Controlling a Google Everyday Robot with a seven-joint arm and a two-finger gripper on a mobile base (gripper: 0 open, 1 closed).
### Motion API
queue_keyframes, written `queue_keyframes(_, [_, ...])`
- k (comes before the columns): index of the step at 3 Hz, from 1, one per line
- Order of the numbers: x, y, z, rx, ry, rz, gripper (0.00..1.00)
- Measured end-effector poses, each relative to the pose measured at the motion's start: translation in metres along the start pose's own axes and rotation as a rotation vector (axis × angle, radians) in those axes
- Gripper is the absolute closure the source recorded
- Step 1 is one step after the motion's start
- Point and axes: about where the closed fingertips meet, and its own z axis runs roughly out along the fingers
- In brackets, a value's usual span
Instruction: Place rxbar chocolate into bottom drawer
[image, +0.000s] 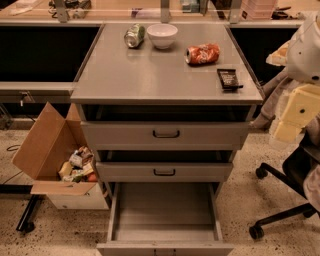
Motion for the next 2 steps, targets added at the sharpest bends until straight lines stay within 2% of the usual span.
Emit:
queue_keyframes(1, [0.0,0.0,0.0,0.0,0.0,0.0,0.0])
queue_keyframes(2, [0.003,-0.021,0.014,0.019,-0.032,0.086,0.0])
